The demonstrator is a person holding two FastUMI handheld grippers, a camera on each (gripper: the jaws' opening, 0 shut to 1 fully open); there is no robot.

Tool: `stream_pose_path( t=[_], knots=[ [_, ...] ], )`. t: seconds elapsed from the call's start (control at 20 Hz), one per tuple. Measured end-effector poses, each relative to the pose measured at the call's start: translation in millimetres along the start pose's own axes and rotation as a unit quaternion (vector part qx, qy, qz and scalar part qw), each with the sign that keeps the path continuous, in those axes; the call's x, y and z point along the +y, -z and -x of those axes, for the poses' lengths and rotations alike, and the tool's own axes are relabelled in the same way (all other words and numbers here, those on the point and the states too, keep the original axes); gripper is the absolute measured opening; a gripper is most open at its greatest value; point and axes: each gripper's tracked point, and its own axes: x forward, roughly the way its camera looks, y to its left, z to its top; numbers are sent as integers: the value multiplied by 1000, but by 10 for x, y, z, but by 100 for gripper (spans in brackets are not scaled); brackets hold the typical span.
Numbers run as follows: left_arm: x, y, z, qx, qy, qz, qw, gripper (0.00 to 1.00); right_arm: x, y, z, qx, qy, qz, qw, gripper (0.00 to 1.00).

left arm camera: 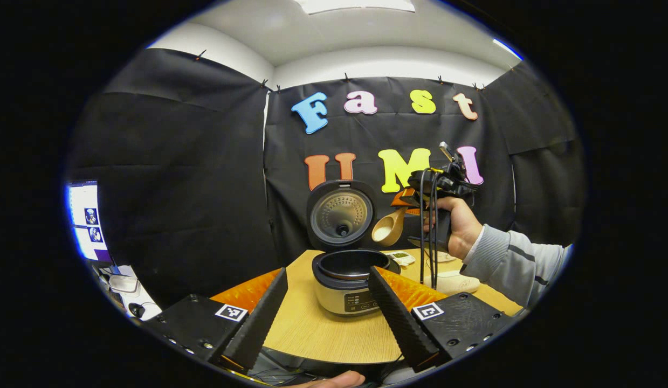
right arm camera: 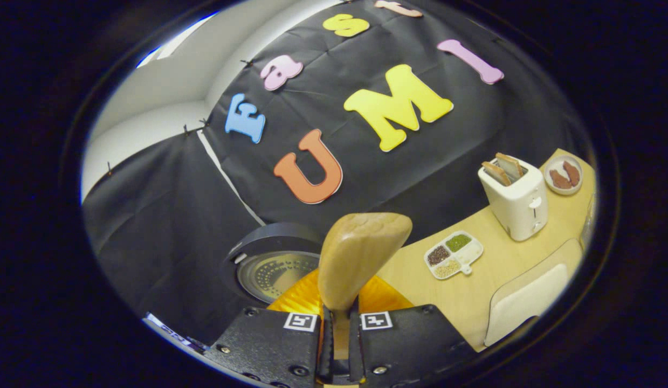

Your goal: Close the left gripper, press the button to open the rice cooker; take a wooden spoon from the chopstick holder with the right hand, scoop a spoonful of rice and pour it into the rice cooker, then put the wooden spoon back into the chopstick holder.

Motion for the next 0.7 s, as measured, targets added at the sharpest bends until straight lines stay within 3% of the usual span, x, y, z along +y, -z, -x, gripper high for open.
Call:
stream_pose_path(
  t=[0.25,0.7],
  knots=[
    [130,43,15,9,-5,12,1000,96,-41,160,-194,-16,33,116,993,16],
    [265,167,-10,31,-17,28,999,96,266,375,-225,-23,9,221,975,16]
  ],
)
